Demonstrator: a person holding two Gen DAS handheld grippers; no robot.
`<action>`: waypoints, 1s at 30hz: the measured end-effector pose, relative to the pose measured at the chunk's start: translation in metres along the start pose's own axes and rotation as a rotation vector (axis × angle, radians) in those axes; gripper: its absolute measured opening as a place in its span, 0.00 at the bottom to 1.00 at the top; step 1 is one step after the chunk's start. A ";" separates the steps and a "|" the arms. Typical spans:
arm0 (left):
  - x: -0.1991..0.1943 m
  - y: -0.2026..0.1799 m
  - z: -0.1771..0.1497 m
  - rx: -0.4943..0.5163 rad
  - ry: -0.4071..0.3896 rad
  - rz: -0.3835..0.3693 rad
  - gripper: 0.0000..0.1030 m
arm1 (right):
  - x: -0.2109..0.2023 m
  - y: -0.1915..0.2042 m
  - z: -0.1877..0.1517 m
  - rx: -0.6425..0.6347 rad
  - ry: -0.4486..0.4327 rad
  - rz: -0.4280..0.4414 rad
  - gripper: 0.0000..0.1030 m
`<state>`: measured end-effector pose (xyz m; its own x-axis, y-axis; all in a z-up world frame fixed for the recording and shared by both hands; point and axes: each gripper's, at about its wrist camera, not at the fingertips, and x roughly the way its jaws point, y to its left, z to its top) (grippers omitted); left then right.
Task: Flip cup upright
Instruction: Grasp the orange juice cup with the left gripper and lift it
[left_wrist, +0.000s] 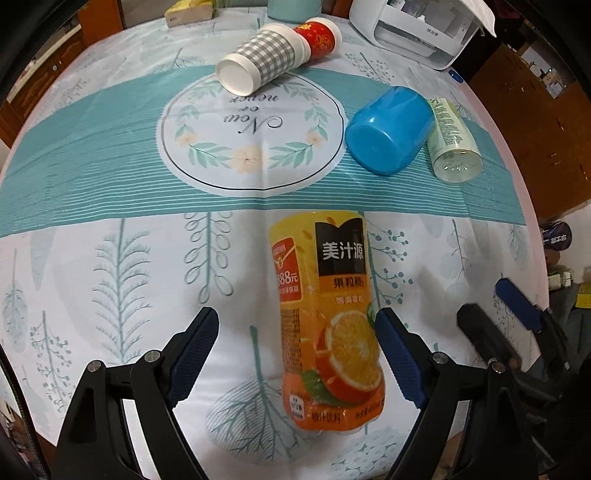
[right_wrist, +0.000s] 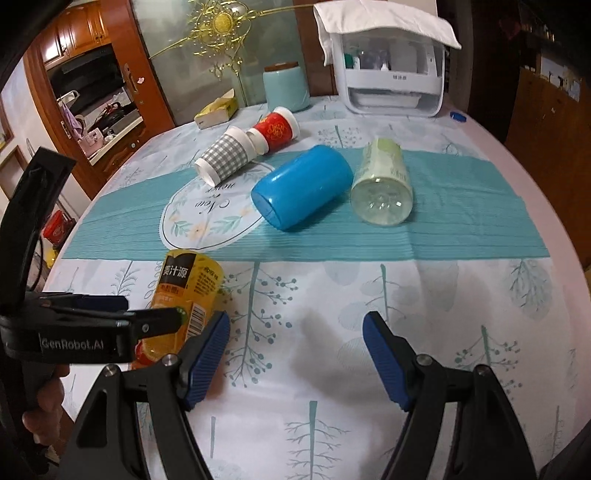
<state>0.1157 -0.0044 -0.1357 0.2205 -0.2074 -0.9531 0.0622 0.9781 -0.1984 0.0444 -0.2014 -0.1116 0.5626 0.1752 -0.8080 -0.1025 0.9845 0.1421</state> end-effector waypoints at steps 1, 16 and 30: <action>0.001 0.000 0.001 -0.002 0.003 -0.007 0.83 | 0.001 -0.001 0.000 0.005 0.004 0.006 0.73; 0.031 -0.008 0.023 -0.031 0.154 -0.128 0.55 | 0.015 -0.005 0.001 0.028 0.043 0.080 0.73; 0.025 -0.012 0.032 0.040 0.120 -0.133 0.49 | 0.024 0.001 0.007 0.035 0.103 0.242 0.73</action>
<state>0.1512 -0.0222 -0.1494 0.0903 -0.3296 -0.9398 0.1219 0.9402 -0.3180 0.0632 -0.1963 -0.1269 0.4385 0.4061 -0.8017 -0.1946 0.9138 0.3564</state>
